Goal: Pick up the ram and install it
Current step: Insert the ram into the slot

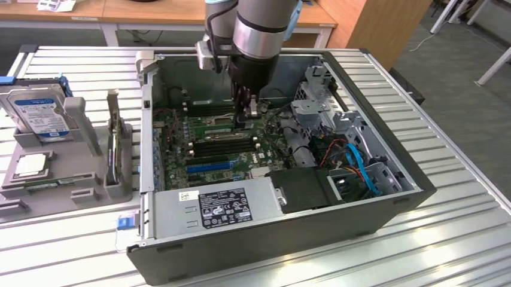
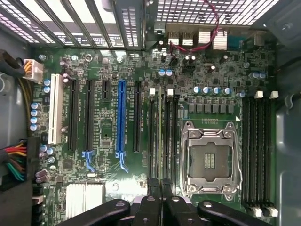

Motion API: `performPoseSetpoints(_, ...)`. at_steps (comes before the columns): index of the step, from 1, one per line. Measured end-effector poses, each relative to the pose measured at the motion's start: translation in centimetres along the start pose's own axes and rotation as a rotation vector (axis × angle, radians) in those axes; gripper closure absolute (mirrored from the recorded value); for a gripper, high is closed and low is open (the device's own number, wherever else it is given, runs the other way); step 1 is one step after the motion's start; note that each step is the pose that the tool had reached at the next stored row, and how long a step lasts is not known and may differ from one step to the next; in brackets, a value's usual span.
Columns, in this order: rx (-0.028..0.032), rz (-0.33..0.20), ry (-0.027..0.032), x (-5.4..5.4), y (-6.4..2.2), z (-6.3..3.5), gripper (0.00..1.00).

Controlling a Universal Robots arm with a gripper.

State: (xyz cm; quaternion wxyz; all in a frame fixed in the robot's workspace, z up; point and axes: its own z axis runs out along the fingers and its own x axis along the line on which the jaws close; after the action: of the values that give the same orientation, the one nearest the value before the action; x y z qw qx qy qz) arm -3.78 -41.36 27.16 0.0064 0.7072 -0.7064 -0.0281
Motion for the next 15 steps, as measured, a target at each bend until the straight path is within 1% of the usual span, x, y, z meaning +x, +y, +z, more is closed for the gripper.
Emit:
performPoseSetpoints(7, 0.0000, 0.001, 0.0000, 0.0, -0.06, 1.20, 0.89)
performPoseSetpoints(15, 0.0000, 0.000, 0.0001, 0.2, -0.07, 1.23, 0.89)
